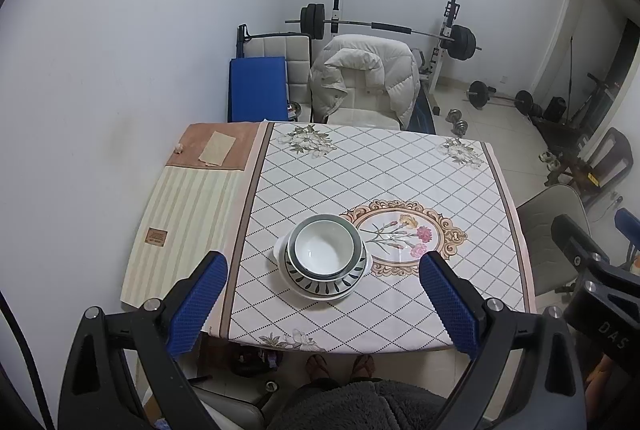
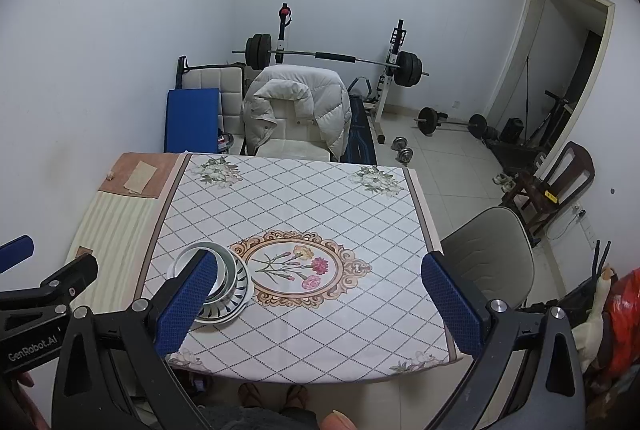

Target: Organize plates and bowls

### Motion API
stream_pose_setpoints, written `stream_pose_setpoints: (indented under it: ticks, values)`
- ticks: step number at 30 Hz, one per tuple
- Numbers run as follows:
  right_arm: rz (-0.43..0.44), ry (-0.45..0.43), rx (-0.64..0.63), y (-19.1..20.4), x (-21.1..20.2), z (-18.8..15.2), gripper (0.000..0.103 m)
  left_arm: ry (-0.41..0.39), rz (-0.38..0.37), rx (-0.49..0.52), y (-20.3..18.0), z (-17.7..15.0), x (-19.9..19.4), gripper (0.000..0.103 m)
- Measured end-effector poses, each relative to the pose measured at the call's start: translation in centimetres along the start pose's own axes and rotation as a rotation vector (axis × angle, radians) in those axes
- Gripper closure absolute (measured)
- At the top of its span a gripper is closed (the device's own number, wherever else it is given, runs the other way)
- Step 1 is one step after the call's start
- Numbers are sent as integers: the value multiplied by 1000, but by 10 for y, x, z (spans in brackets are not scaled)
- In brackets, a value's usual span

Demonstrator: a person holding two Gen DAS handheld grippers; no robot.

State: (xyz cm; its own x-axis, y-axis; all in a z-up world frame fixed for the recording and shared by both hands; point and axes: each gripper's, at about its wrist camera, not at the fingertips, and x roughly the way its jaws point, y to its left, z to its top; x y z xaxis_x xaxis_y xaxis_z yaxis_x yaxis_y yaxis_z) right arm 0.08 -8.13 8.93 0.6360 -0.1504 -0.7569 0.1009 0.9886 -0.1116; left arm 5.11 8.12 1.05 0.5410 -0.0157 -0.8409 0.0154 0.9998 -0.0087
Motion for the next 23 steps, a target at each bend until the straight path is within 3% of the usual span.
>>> stream_pose_setpoints:
  ticks: [10,23]
  values:
    - [-4,0,1,-2,0,0,0,-29,14,15,1,2,-2,0]
    - [-6,4,-1,-4,0,-2,0,-6,15,-7,7,4,8,0]
